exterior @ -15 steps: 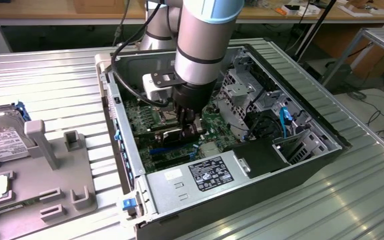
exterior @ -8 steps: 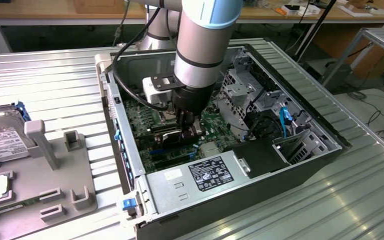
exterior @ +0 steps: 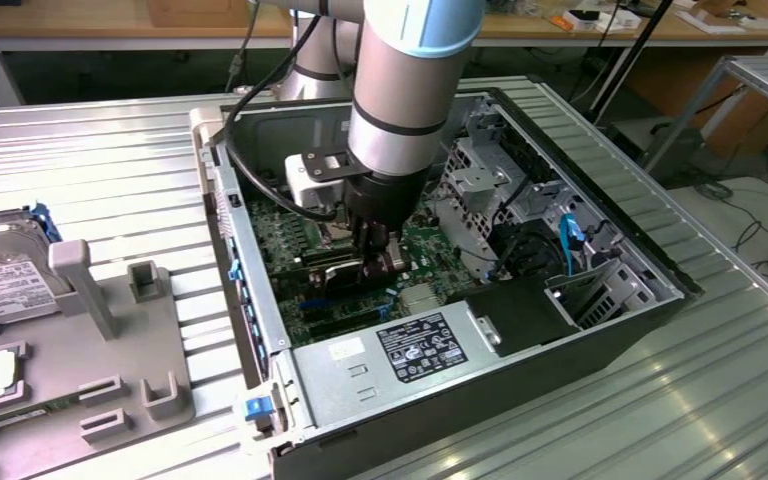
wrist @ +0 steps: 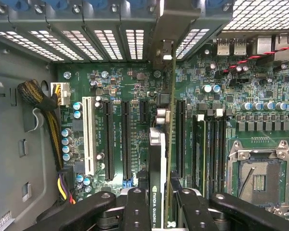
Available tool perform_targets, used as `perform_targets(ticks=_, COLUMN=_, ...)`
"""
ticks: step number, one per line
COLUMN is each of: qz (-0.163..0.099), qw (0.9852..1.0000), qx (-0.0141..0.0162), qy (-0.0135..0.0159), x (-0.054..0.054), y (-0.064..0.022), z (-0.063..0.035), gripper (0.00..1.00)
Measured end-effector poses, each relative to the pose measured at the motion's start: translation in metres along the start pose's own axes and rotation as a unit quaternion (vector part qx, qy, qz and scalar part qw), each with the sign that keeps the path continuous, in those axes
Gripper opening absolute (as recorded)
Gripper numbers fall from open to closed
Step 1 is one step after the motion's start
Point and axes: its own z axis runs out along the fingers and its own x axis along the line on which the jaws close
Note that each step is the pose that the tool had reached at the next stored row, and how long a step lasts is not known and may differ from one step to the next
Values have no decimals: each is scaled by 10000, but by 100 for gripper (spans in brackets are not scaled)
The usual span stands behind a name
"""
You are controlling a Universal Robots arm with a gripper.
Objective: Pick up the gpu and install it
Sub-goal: 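Insert the gpu into the slot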
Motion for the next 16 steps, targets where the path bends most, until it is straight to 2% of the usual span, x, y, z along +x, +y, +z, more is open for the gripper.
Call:
perform_targets(ticks=12, qz=-12, qw=10000, qx=0, qy=2, x=-32, y=9, z=0, gripper=27)
perform_targets(ticks=16, qz=-27, qw=10000, qx=4, qy=0, x=-31, y=57, z=2, gripper=27)
